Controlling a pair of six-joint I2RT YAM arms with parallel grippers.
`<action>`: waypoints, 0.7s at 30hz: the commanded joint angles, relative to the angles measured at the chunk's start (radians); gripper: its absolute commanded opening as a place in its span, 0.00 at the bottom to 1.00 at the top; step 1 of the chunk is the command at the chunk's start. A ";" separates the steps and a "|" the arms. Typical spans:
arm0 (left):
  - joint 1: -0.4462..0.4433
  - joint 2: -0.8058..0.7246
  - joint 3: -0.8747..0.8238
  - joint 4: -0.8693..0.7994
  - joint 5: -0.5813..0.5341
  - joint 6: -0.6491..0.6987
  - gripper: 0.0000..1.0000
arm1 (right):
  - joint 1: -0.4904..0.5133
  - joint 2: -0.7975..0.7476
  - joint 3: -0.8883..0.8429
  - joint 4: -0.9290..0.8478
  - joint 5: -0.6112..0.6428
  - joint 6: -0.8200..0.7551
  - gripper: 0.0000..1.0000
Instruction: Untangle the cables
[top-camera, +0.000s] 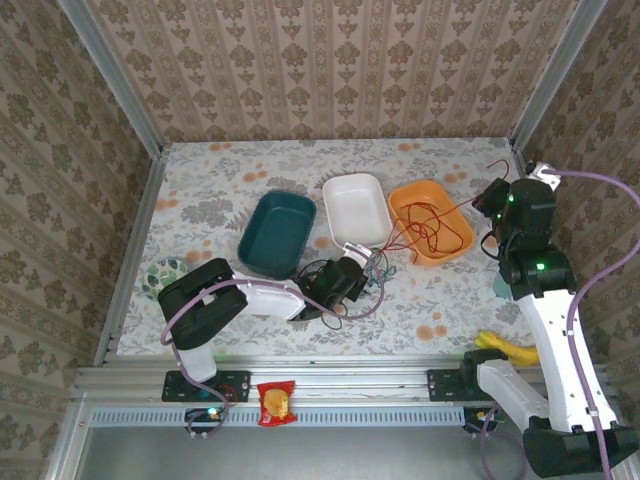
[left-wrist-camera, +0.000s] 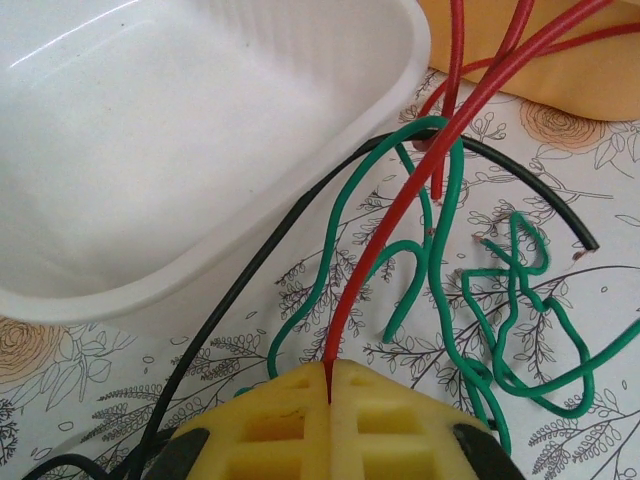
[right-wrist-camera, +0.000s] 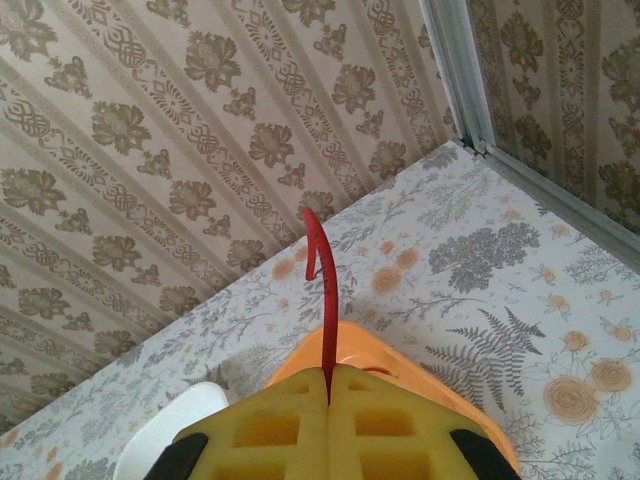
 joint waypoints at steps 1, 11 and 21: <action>0.012 -0.021 -0.013 -0.040 -0.042 -0.033 0.00 | -0.030 -0.035 0.034 0.036 0.023 -0.005 0.00; 0.010 -0.230 -0.178 -0.064 -0.137 -0.103 0.00 | -0.117 -0.048 0.015 0.013 0.026 0.049 0.00; 0.004 -0.193 -0.135 -0.096 -0.162 -0.113 0.00 | -0.130 -0.027 0.034 0.145 -0.178 0.014 0.00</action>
